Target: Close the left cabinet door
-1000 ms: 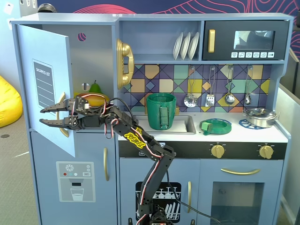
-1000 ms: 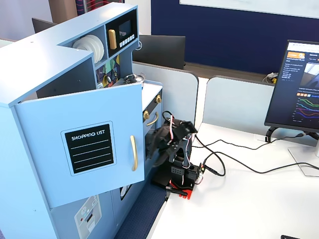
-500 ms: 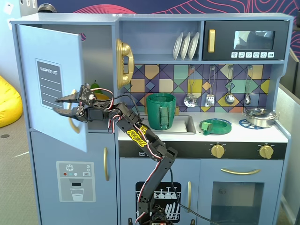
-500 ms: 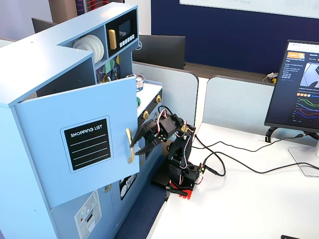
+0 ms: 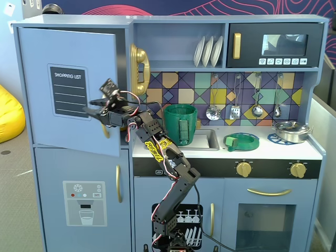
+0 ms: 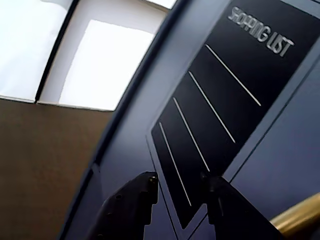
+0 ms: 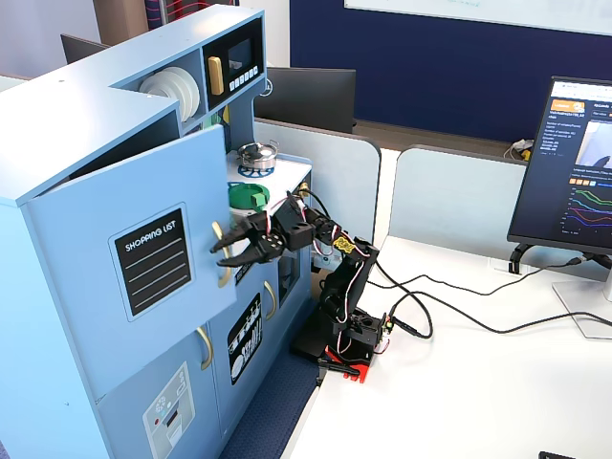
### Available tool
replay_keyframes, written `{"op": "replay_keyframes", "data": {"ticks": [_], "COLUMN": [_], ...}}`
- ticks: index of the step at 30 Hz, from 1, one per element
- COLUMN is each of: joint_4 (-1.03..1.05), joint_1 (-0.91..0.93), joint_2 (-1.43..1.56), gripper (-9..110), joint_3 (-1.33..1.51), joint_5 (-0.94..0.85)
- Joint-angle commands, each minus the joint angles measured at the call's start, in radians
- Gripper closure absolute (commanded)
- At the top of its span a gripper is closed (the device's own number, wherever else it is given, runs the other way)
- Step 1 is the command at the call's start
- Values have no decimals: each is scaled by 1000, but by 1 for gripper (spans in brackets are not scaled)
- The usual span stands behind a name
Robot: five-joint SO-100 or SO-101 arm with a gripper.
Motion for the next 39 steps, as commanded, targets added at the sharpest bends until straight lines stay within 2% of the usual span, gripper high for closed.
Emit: {"op": "replay_keyframes", "data": {"ticks": [1,11,16,20,25,31,39], "joint_4": [-35,-132,-129,-21,-2,179,308], "joint_1": [123,356,350,302,442,695,857], "joint_2": [-35,-156,-107,40,288,565,856], "gripper": [102,102,102,102,102,102,102], "joint_3": [-84,-91,-41,43,373,775,1239], "joint_5": [135,328,331,299,344,400,425]}}
